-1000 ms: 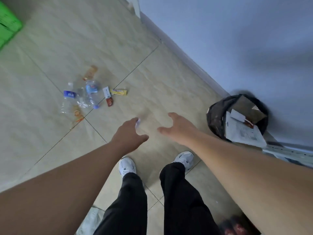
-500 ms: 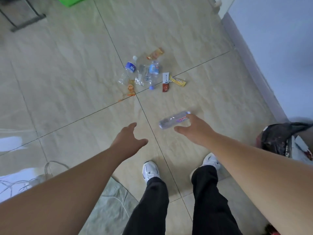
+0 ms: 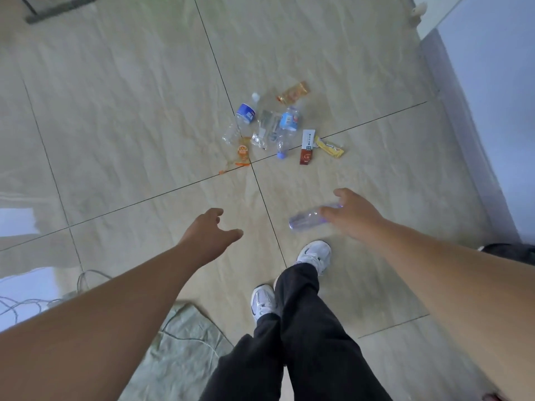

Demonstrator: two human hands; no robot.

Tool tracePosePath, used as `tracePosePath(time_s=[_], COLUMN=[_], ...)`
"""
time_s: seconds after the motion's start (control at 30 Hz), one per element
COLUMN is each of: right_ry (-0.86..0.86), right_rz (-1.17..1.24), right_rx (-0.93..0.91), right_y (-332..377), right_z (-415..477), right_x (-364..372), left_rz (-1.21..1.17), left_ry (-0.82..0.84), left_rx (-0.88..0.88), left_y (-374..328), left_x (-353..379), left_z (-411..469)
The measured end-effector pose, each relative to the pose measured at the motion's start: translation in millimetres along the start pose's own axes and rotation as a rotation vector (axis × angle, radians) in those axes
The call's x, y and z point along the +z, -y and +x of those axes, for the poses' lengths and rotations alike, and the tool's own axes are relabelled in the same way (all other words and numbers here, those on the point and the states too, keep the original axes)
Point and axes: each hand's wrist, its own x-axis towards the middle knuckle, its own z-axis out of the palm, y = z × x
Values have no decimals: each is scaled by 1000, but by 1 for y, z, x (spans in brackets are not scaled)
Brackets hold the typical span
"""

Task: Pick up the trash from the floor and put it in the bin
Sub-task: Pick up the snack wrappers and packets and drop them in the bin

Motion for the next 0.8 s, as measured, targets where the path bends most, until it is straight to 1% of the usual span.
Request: tracePosePath(time_s=[0.1,0.27,0.5,0.67,0.8], right_ry=[-24,-88,-198,-250,-281], right_rz=[-32,-51,-49,-27,-16], right_rx=[5,66,154,196,254], right_y=[1,-1,-9,-16,-19], right_z=[36,99,213,302,372], right_x=[-5,-2,26,52,70], left_rz=[7,-12,-9,95,99], left_ry=[-2,-15,16,-23,-71], left_rx=[17,31,-58,-81,-110], left_y=[-18,-42,-51,-52,-55], left_x=[1,14,43,62,68], left_z=[36,111,239,332,404])
